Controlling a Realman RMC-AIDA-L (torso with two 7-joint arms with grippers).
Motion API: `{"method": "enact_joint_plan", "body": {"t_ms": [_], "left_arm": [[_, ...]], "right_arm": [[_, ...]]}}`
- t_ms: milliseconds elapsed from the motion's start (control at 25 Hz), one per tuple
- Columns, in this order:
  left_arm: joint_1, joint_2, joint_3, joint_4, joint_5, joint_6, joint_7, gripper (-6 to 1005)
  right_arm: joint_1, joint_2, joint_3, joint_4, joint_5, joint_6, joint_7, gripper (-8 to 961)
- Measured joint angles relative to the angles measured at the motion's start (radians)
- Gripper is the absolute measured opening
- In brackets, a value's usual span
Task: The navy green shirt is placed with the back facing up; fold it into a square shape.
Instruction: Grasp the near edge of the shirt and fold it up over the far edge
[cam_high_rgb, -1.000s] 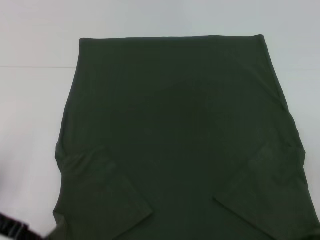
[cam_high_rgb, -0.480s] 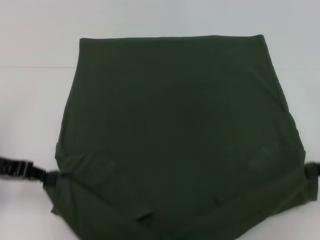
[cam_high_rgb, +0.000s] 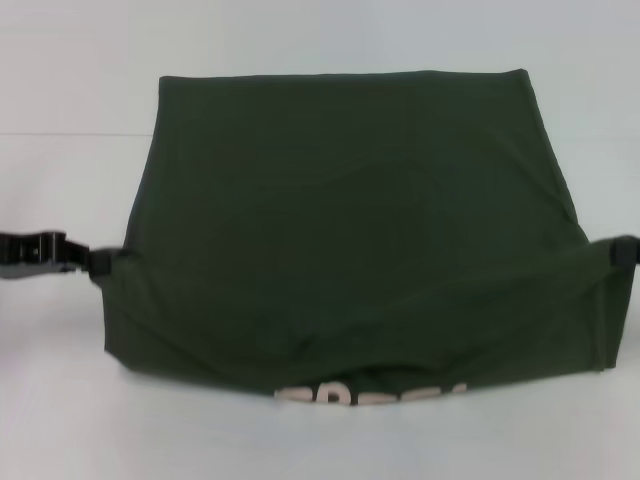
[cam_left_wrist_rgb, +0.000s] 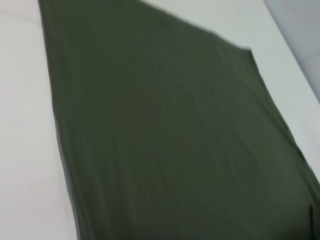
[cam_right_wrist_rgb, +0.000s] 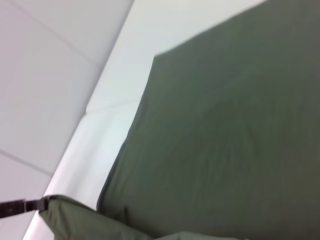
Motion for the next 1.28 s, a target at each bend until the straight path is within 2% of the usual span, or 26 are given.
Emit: {"method": "enact_joint_plan", "body": {"t_ms": [280,520,600,1000,1120,1280], "left_arm": [[0.009,-0.008,-0.008,-0.018,-0.104,-0.140,-0.002,42],[0.003,-0.024,-0.003,-0.061,-0.171,-0.258,0.036,48],[-0.001,-0.034,-0.002,-0.072,-0.186,-0.304,0.050,50],[-0.049,-0.118,0.007,-0.082,-0.215,-0.540,0.143,60],[-0.073,-0.140,0.021,-0.085,-0.215,-0.604,0.165,63],[-0.094,-0.155,0.025,-0.081,-0.225,-0.663,0.183,67]], "right_arm": [[0.002,-0.009,0.004,0.070,0.081,0.124,-0.050,68],[0.002,0.003,0.004,0.144,0.194,0.251,-0.145,71],[0.003,0.013,0.002,0.157,0.214,0.304,-0.171,73],[0.038,0.072,-0.006,0.182,0.220,0.533,-0.271,79],[0.054,0.082,-0.006,0.183,0.221,0.581,-0.293,80],[0.076,0.089,-0.007,0.184,0.226,0.629,-0.313,83]]}}
